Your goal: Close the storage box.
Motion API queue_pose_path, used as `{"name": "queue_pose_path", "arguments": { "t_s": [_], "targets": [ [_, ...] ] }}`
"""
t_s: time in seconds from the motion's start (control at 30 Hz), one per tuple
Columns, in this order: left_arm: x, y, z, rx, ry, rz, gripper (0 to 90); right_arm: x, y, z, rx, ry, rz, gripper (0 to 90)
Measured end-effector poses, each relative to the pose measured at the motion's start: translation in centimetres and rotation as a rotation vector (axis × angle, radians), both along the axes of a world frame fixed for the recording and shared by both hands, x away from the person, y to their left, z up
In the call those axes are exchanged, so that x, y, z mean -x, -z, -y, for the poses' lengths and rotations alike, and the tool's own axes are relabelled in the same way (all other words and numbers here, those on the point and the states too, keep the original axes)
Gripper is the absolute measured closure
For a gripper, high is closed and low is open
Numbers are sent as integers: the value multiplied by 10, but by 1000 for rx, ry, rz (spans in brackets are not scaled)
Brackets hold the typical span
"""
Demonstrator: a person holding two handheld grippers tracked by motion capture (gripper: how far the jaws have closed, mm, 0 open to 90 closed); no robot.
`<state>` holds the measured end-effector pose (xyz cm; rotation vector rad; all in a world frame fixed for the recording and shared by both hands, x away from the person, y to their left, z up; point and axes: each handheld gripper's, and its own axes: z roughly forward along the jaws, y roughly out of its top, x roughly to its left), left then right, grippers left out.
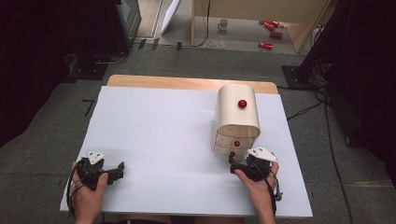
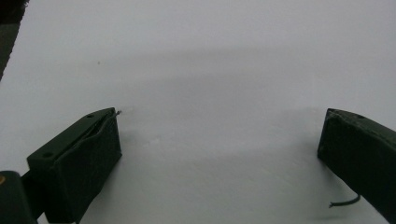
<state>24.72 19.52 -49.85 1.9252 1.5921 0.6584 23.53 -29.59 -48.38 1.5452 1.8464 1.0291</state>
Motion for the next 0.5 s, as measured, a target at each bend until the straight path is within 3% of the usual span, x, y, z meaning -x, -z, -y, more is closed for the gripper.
{"name": "queue_pose_path", "arguments": {
  "t_s": [0.5],
  "targets": [
    [0,0,0,0,0,0,0,-7,8,-1,14,17,-26,27]
  ]
}}
